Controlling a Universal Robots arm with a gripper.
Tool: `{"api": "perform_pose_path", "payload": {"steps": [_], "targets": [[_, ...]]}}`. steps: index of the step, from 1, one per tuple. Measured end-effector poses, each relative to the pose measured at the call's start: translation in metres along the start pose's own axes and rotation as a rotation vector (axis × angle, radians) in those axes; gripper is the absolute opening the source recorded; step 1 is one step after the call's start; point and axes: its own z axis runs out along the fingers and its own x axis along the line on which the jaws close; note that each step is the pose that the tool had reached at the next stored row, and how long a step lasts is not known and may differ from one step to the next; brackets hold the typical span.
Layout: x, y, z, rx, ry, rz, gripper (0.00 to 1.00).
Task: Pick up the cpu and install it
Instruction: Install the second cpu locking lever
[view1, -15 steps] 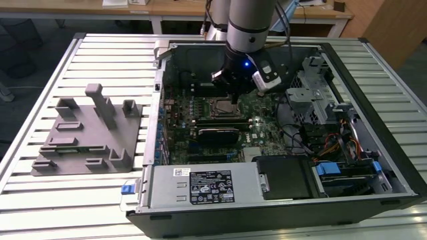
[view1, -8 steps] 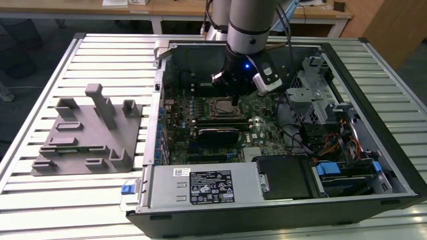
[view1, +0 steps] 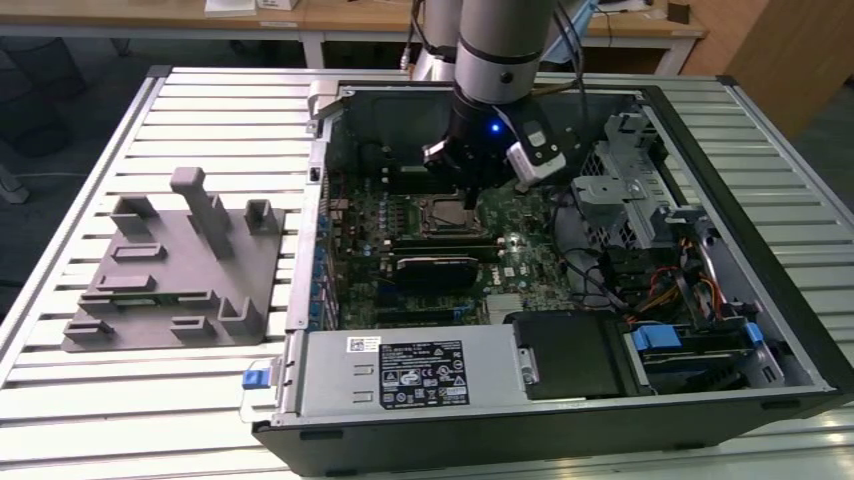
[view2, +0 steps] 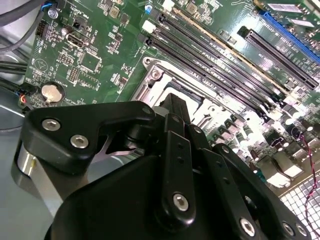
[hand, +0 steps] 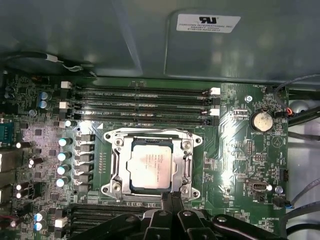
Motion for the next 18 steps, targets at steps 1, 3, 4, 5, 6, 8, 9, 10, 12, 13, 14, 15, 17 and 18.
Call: {"api": "perform_pose_path", "payload": {"steps": [1,3,4,5,6,8,9,10,12,13,14,15,17,18], "targets": [[0.0000,-0.0005,-0.0001,0.0004,0.0001,0.000,0.11],[0.0000,-0.0019,-0.0002,0.0007,0.0002,0.000,0.11],[0.0001,-0.0026,-0.0003,0.0008,0.0002,0.000,0.11],[0.0001,-0.0035,-0.0003,0.0008,0.0002,0.000,0.11],[0.0001,-0.0048,-0.0004,0.0009,0.0002,0.000,0.11],[0.0002,-0.0075,-0.0005,0.0007,0.0003,0.000,0.11],[0.0002,-0.0087,-0.0005,0.0007,0.0004,0.000,0.11],[0.0003,-0.0098,-0.0006,0.0008,0.0011,0.000,0.11],[0.0003,-0.0112,-0.0006,0.0005,0.0066,0.000,0.11],[0.0003,-0.0117,-0.0005,0.0004,0.0114,0.001,0.11],[0.0003,-0.0121,-0.0004,-0.0001,0.0155,0.001,0.11],[0.0003,-0.0122,-0.0003,-0.0010,0.0186,0.001,0.11],[0.0013,-0.0127,-0.0004,-0.0020,0.0206,0.001,0.11],[0.0027,-0.0127,-0.0002,-0.0022,0.0206,0.001,0.11]]}}
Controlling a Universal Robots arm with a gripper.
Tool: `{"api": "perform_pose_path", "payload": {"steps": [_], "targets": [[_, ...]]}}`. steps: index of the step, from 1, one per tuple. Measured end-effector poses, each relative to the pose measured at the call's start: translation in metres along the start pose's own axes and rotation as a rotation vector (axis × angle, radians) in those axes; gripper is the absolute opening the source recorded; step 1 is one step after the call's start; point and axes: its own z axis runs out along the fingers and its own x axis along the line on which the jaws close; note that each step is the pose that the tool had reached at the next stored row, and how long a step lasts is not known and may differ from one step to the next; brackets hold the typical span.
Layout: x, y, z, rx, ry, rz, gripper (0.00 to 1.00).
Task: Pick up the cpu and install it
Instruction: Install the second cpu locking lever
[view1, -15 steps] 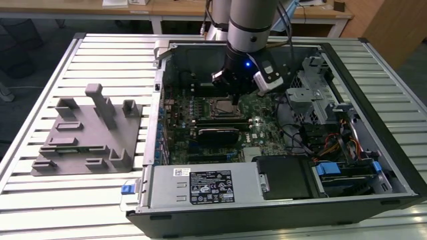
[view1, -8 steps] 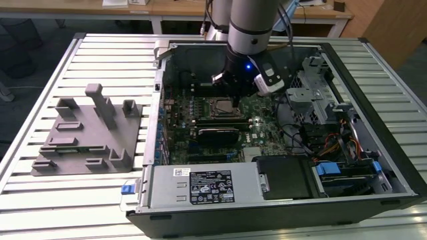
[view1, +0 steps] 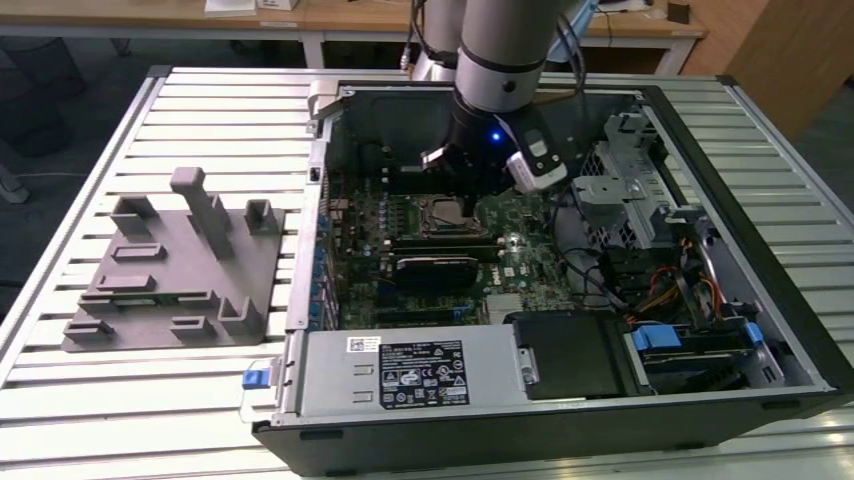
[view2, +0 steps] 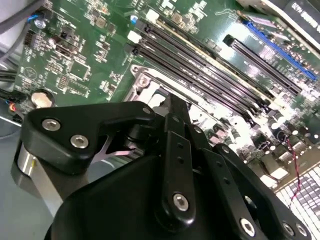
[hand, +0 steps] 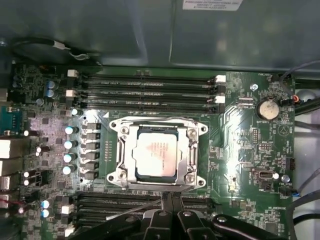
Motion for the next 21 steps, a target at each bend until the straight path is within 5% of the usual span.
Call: {"api": "perform_pose_path", "payload": {"steps": [21], "targets": [[0.0275,-0.0074,0.0085,0.0002,0.0003,-0.004,0.11]]}}
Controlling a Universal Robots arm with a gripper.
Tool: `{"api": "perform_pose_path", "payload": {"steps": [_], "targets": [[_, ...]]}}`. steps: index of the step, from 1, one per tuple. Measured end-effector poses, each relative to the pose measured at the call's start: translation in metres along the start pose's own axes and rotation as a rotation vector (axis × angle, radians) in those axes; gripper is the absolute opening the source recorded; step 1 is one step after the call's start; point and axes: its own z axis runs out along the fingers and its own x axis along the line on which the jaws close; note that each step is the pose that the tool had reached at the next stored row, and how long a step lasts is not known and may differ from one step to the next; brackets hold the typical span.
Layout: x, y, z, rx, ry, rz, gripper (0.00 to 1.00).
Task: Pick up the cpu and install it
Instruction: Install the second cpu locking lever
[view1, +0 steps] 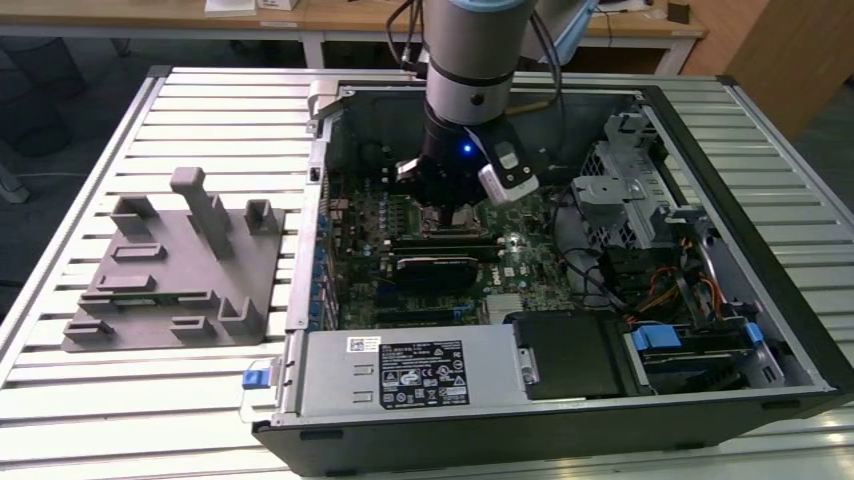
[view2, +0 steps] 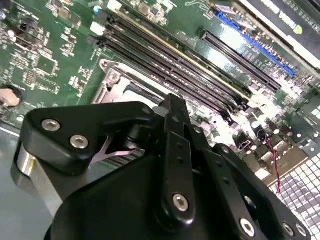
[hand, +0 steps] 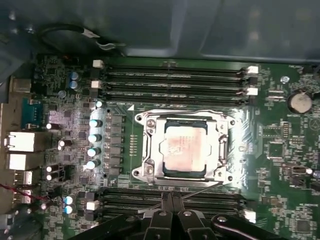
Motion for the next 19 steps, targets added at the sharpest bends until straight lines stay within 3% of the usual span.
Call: {"api": "perform_pose_path", "payload": {"steps": [7,8,9,10,11,12,19], "targets": [[0.0039,-0.0007,0.0116,-0.0016,0.0003,-0.001,0.11],[0.0039,-0.0012,0.0125,-0.0062,0.0002,-0.001,0.11],[0.0039,-0.0020,0.0129,-0.0174,-0.0002,-0.001,0.11],[0.0039,-0.0032,0.0131,-0.0338,-0.0008,-0.002,0.11],[0.0040,-0.0043,0.0132,-0.0428,-0.0009,-0.002,0.11],[0.0042,-0.0053,0.0133,-0.0455,-0.0011,-0.002,0.11],[0.0093,-0.0110,0.0147,-0.0456,-0.0011,-0.002,0.11]]}}
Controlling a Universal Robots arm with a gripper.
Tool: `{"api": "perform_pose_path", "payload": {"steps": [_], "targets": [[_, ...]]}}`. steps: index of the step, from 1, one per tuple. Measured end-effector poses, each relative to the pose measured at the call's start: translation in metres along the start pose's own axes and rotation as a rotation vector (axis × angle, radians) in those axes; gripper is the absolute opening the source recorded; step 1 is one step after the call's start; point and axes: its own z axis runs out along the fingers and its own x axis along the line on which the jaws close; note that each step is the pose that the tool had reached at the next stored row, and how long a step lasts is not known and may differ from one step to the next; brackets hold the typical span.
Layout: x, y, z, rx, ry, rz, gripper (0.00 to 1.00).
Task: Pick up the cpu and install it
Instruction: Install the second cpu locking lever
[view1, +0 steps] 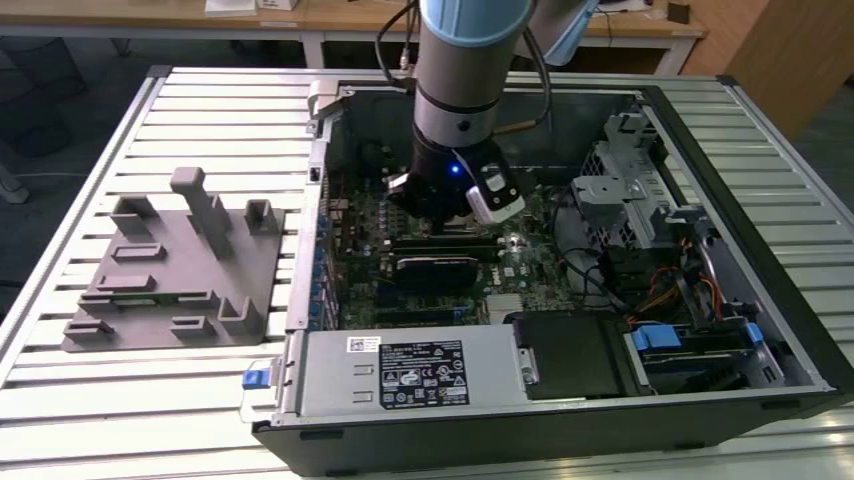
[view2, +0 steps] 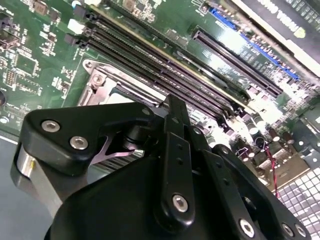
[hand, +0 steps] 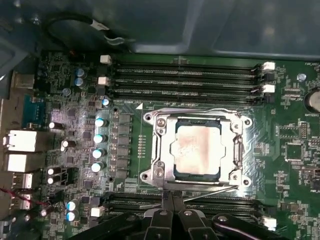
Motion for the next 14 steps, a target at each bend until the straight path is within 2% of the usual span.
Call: {"api": "perform_pose_path", "payload": {"steps": [8,14], "targets": [[0.0074,-0.0017,0.0064,-0.0051,-0.0001,0.000,0.11],[0.0090,-0.0050,0.0089,-0.0189,-0.0005,-0.001,0.11]]}}
